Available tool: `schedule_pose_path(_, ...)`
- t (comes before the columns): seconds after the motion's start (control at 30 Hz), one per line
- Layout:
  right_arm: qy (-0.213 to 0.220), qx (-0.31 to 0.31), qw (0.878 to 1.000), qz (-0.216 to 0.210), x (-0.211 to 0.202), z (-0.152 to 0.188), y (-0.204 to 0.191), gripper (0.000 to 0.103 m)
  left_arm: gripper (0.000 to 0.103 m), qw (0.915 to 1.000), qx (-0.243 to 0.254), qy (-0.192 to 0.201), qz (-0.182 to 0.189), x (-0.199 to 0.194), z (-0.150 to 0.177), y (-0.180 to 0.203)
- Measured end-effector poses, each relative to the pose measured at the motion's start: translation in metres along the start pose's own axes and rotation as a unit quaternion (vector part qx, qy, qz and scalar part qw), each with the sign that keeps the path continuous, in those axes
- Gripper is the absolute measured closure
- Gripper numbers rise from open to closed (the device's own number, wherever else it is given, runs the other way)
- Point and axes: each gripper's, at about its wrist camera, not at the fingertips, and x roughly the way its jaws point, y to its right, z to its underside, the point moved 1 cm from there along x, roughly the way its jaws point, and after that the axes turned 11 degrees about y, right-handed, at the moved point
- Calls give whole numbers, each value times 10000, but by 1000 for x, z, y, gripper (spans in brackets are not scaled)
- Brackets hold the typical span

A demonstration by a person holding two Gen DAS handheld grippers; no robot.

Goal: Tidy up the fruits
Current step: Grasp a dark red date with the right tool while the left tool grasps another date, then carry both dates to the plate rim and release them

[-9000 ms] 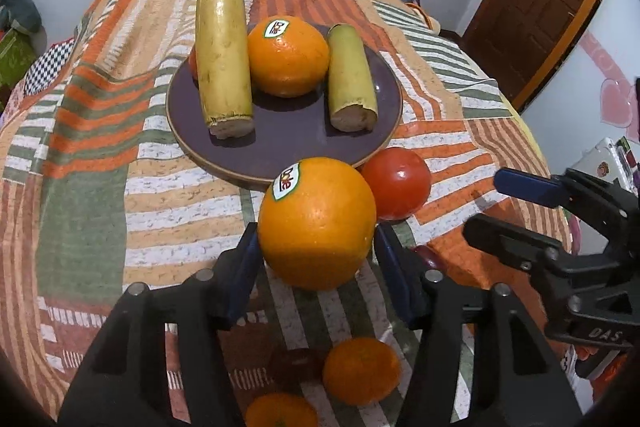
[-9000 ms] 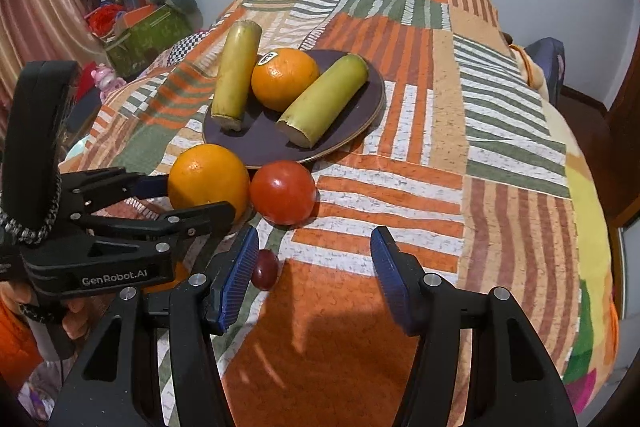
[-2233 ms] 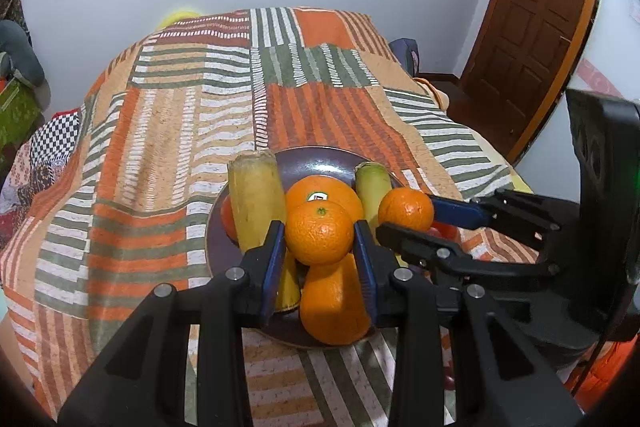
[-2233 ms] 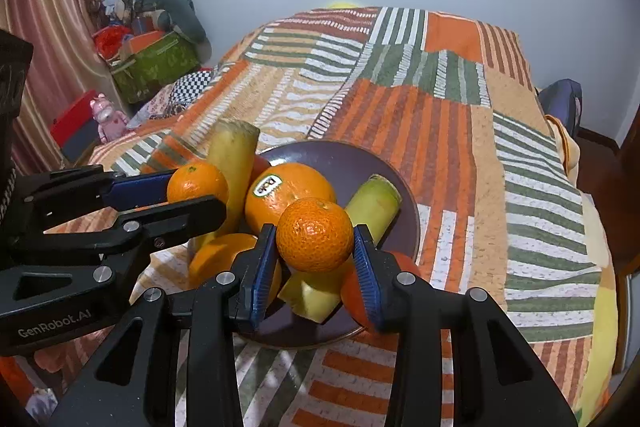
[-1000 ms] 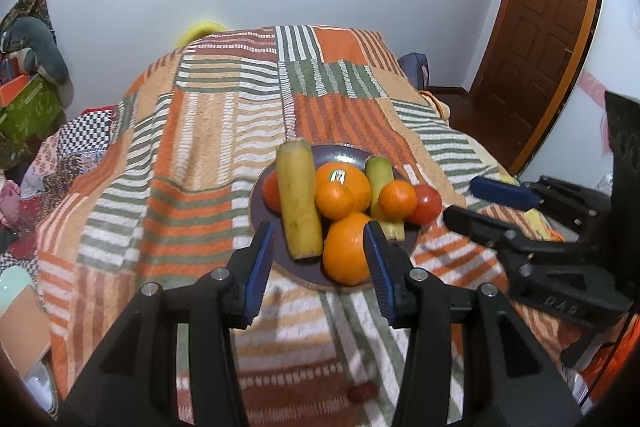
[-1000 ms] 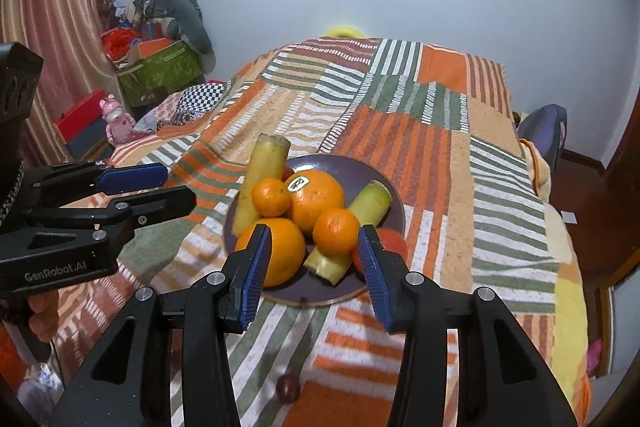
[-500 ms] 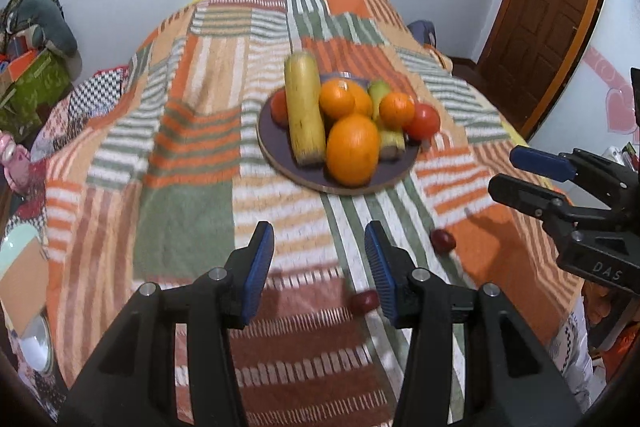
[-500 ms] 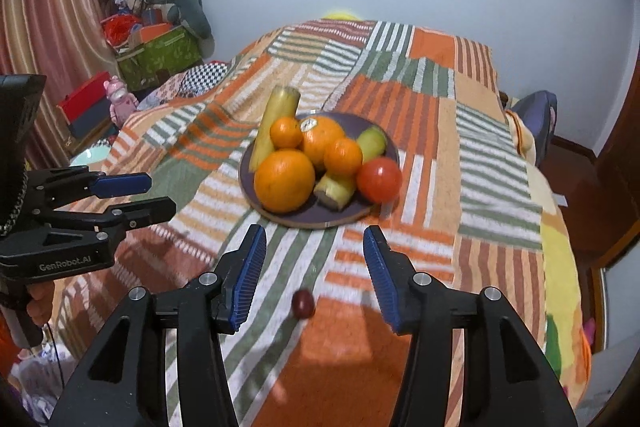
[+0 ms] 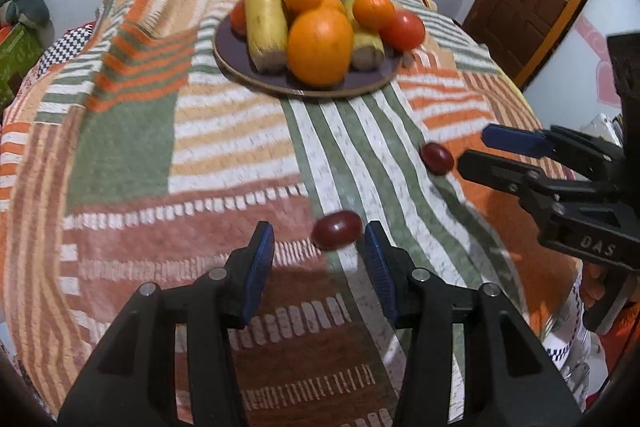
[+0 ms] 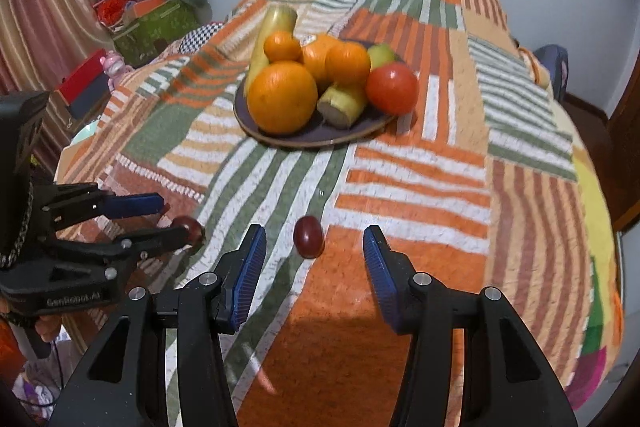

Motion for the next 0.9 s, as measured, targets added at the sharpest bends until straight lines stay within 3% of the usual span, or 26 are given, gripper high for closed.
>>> schedule_pose_path(0.13, -154, 11, 9998, -102, 10, 5, 1, 58, 62, 9998, 162, 84, -35, 3, 5, 4)
schedule_pose_path(0.2, -217, -5, 9997, -150, 16, 6, 1, 67, 69, 9998, 184, 113, 30, 3, 4, 5)
schedule_pose_path(0.3, -289, -92, 9994, -171, 23, 8, -1, 73, 76, 9996, 221, 148, 102, 3, 3, 7)
schedule_pose_path(0.47, -280, -188, 9993, -131, 26, 7, -3, 86, 78, 9993, 306, 180, 82, 4, 1, 10)
schedule_pose_path(0.9, 14, 31, 9997, -227, 12, -7, 3, 86, 78, 9984, 184, 533, -45, -11, -28, -7)
